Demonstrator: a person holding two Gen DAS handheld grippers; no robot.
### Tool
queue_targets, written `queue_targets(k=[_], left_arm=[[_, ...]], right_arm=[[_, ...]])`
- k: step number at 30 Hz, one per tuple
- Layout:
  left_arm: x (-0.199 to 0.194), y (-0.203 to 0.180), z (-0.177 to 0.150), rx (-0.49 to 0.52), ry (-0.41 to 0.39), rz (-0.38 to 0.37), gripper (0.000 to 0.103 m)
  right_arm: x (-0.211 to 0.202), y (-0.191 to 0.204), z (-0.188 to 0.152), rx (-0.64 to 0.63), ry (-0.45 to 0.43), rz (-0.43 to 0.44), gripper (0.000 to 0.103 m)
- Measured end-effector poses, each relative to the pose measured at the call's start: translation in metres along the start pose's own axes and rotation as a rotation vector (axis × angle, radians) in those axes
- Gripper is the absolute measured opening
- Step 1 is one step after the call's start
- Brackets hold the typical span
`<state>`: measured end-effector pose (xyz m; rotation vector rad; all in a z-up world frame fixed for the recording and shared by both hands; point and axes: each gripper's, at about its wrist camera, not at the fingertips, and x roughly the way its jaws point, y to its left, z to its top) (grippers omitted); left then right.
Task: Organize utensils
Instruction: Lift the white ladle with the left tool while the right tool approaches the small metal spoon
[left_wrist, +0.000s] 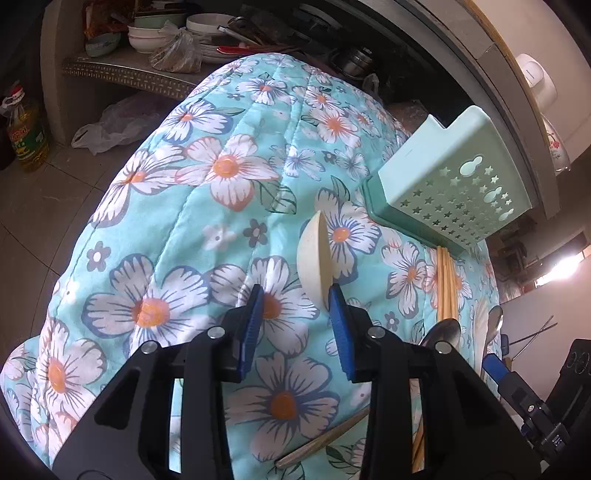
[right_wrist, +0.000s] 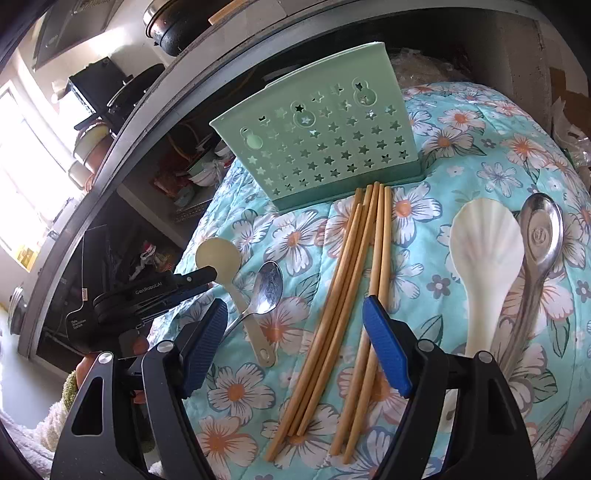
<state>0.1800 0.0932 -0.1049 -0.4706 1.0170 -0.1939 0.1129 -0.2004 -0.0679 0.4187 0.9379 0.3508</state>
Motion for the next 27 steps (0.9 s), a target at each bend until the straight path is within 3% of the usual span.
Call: queue_targets(k=[11,27], left_arm=[[0.000,0.010,-0.001,-0.009,-0.024,0.054,0.019],[0.003,0.007,-0.003,0.014,-0.030,0.088,0.016]], right_arm=[[0.021,0.007,0.006,0.013,0.079,0.071,0.070],[0.077,0.006,0.008,0.031,0.190,0.120,0.046]])
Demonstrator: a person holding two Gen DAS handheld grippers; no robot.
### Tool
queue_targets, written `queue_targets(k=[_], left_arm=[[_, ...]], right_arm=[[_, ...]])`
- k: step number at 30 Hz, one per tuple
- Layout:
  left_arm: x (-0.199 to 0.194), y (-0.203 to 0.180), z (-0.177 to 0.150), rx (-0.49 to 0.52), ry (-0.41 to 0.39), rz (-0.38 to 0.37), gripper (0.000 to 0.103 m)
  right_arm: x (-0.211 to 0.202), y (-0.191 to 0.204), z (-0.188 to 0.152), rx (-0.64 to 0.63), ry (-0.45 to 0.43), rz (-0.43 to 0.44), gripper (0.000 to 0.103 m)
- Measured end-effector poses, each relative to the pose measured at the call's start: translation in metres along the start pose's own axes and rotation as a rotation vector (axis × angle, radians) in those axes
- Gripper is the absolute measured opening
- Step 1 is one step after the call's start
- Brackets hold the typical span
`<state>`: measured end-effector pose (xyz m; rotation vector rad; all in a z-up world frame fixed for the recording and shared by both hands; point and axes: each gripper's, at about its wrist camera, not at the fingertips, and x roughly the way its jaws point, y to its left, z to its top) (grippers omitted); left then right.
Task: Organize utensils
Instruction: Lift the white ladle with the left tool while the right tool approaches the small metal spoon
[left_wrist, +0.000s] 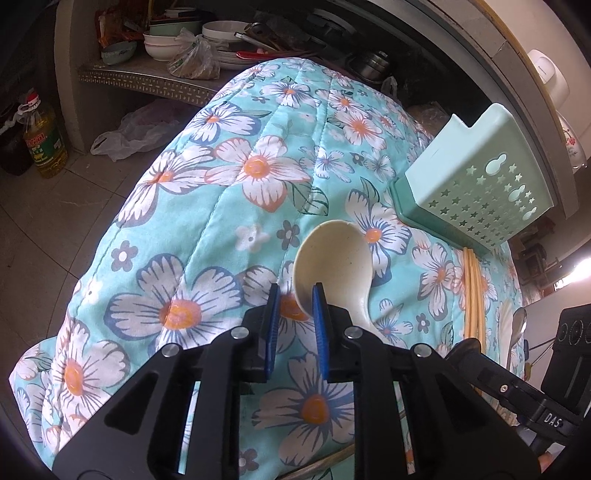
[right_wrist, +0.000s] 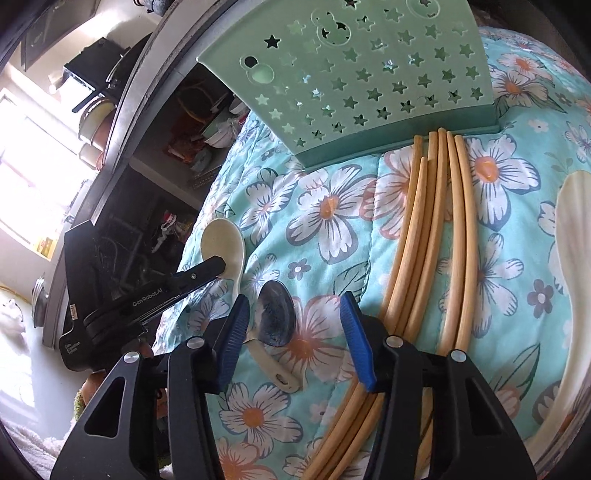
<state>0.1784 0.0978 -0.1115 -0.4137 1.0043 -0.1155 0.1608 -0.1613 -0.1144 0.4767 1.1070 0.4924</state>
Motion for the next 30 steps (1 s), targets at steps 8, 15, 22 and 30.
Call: queue_targets(k=[8,15,22,30], left_arm=[[0.001,-0.002,-0.001,0.002,0.000,0.005,0.016],[0.000,-0.001,0.000,0.000,0.002,0.003,0.016],[-0.007,0.003,0.011,-0.022,-0.017,-0.011,0.019],[0.008,-0.005,0.028,0.003,0.029,0.003,0.030]], right_arm=[[0.009,-0.002,0.001,0.005,0.008,0.038,0.015],[-0.004,-0.007,0.005,0.029,-0.016,0.073,0.006],[-0.027,-0.015,0.005,0.027,-0.050,0.060,0.005],[-0.044,-0.017,0.006,0.013,-0.074,0.066,0.005]])
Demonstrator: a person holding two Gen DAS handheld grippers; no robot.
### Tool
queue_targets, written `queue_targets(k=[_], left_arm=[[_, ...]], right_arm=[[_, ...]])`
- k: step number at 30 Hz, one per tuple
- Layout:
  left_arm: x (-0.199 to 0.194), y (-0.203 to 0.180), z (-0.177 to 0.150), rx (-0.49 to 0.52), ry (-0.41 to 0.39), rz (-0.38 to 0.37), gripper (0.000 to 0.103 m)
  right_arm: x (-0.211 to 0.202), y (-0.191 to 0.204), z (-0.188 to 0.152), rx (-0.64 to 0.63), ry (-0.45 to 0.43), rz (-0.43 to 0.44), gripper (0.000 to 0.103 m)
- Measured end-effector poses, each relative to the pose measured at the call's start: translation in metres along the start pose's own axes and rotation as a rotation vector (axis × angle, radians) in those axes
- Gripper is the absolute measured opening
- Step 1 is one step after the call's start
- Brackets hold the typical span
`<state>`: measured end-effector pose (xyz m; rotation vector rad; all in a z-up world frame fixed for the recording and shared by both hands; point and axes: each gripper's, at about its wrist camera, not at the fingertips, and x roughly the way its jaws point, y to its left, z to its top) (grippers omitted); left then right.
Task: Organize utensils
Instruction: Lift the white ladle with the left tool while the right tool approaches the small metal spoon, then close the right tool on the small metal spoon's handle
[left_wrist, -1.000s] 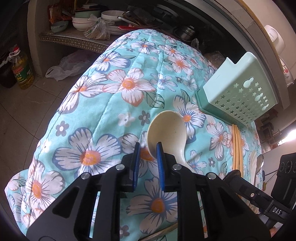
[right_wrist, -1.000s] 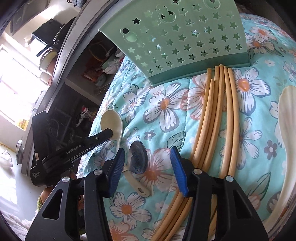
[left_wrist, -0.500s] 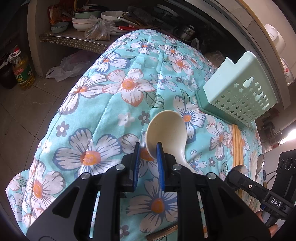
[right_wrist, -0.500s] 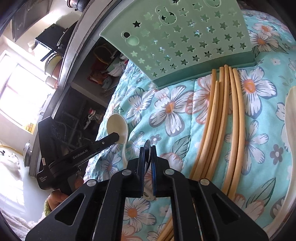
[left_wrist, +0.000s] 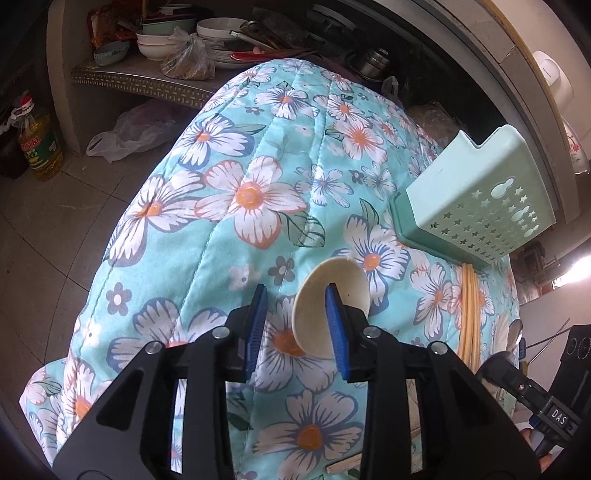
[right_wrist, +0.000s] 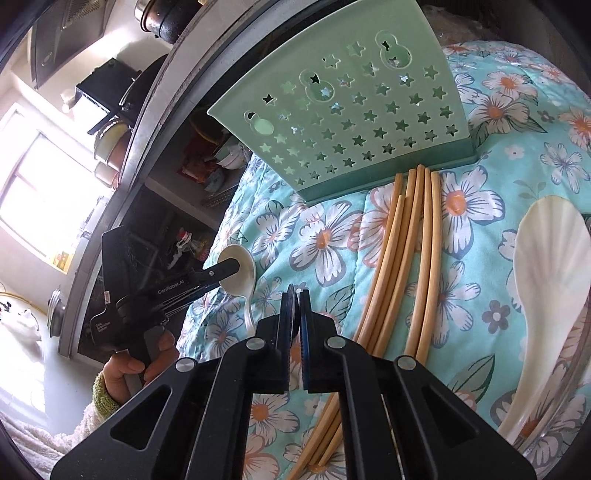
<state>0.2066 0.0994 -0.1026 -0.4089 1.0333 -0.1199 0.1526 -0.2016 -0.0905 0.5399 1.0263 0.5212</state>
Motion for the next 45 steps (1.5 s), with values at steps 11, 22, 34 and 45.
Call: queue_targets(k=[11,22,34,45], left_arm=[[-0.004,-0.020,0.003,0.099,-0.032,0.080,0.004],[-0.016,-0.025,-0.006,0.120,-0.063,0.147,0.004],[-0.014,-0.019,-0.011,0.105,-0.055,0.142,0.004],[-0.010,-0.018,-0.010,0.100,-0.050,0.127,0.005]], right_arm=[[-0.031,0.002,0.002,-0.035,-0.078,-0.015,0.002],[-0.030,-0.004,-0.003,0.014,-0.013,0.011,0.007],[0.000,-0.014,-0.021,0.001,0.040,-0.155,0.030],[0.008,0.005,-0.019,-0.053,0.021,-0.171,0.024]])
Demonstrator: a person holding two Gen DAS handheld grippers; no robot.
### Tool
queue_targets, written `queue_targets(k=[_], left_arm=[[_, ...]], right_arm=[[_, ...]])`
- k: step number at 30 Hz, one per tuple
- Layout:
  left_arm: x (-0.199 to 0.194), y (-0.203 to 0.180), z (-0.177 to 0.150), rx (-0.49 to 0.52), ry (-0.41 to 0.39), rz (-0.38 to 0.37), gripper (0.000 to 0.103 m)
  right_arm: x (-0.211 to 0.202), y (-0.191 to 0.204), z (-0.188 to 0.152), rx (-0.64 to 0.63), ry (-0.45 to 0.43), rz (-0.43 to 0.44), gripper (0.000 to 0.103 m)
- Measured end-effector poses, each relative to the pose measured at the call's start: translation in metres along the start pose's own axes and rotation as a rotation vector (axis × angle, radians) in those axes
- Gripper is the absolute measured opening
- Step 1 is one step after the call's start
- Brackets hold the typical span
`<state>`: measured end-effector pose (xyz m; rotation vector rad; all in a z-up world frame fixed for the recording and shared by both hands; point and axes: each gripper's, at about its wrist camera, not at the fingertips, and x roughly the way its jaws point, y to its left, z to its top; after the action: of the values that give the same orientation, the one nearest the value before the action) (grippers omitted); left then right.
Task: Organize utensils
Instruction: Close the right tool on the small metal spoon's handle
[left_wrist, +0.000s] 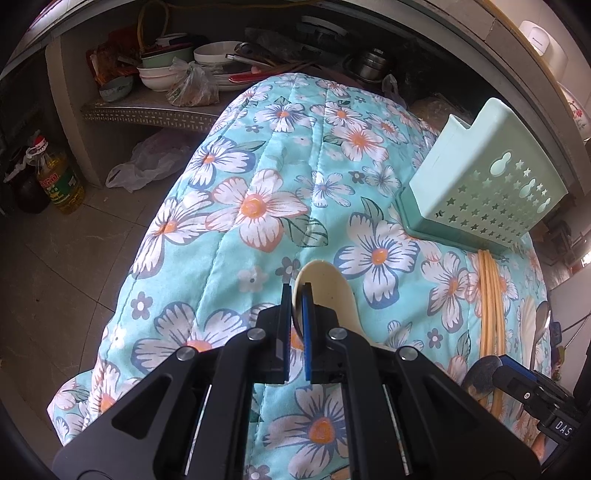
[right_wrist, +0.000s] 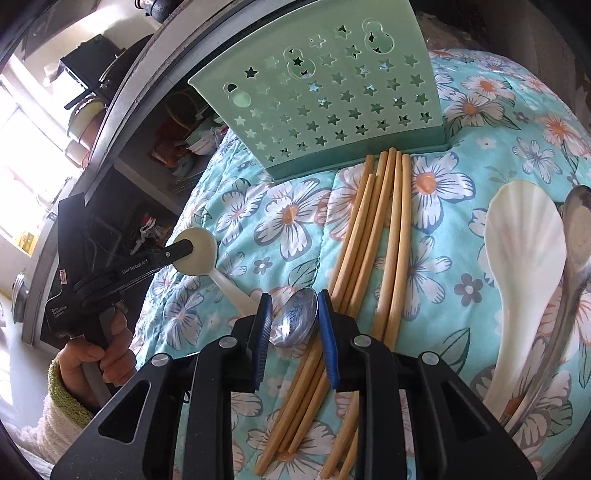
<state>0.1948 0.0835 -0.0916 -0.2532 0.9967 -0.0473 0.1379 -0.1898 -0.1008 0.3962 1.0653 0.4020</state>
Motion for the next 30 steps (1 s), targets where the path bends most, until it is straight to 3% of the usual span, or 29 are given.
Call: queue_targets(k=[12,14,15,19,30], left_arm=[[0.002,0.001,-0.001,-0.008,0.001,-0.003,0.005],[0.002,0.001,-0.001,-0.009,0.001,-0.002,0.005],[0.002,0.001,-0.001,-0.009,0.000,0.000,0.005],[0.001,0.001,-0.002,-0.007,-0.001,0.003,0.005],[-0.038,0.003,0.006,-0.019,-0.083,0.012,0.004]], right_arm=[[0.020,-0.001,-0.004,0.039,0.039,0.026,0.022],[0.019,0.000,-0.005,0.035,0.030,0.018,0.018],[0.020,0.000,-0.005,0.033,0.029,0.010,0.010],[0.017,-0.006,-0.005,0.067,0.030,0.043,0.007],[-0.034,-0.005,0.017,0.073,-0.102,0.117,0.004]])
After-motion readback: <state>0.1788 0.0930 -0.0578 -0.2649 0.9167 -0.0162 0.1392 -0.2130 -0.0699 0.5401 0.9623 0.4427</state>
